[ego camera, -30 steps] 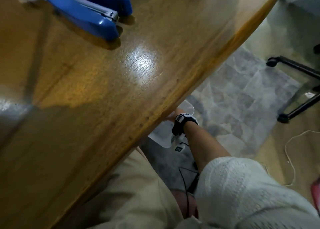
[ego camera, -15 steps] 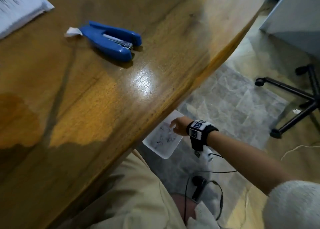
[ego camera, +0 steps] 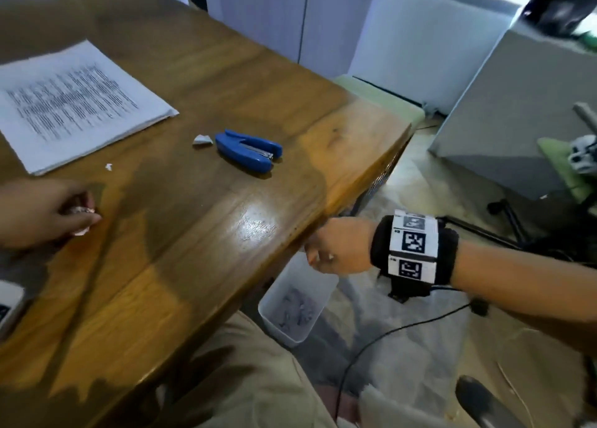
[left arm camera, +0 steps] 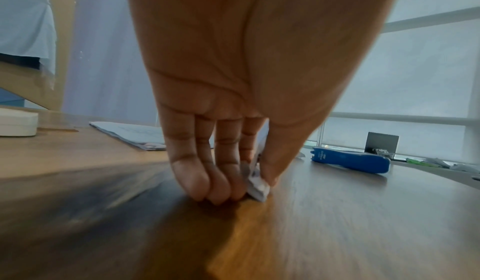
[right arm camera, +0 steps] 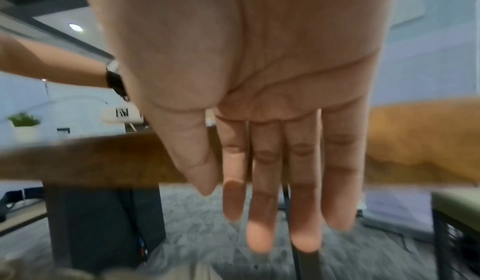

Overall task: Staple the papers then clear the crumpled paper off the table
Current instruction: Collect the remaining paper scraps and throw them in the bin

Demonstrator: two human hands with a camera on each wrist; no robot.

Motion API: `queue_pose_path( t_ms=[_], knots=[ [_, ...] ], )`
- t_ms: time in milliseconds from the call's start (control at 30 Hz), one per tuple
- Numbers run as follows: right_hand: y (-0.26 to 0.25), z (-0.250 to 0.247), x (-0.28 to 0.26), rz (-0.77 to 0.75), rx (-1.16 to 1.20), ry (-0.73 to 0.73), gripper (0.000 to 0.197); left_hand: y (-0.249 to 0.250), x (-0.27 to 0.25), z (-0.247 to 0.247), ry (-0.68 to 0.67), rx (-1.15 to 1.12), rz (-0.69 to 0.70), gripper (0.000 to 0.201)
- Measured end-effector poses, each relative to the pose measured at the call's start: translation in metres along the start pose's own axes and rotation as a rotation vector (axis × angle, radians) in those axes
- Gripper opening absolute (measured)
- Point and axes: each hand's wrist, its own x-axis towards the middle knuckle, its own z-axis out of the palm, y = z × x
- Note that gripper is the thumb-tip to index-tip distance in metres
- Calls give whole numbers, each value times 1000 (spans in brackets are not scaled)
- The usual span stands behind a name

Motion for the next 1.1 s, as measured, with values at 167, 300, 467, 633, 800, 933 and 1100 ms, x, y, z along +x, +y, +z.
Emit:
queue_pose_path(
  t_ms=[167,300,467,633,800,933,1100],
  knots=[
    [-38,-77,-14,-85,-31,191,23,244,-68,-140,-26,-74,-158,14],
    [-67,-124,21,-99,-36,373,25,242,-73,-148,-10,-155,-293,14],
    [-84,-157,94,-37,-105,503,36,241,-68,-158,135,-275,-326,13],
    [-86,-176,134,103,-144,324,33,234,-48,-158,113,-334,-394,13],
    [-94,-175,150,93,-173,295,27,237,-27,-151,109,-317,-392,16],
    [-111,-173,158,-15,-11,302,29,236,-19,-149,135,-403,-415,25],
    [-122,-179,166,-9,244,486,28,213,-37,-158,231,-511,-521,27]
  ],
)
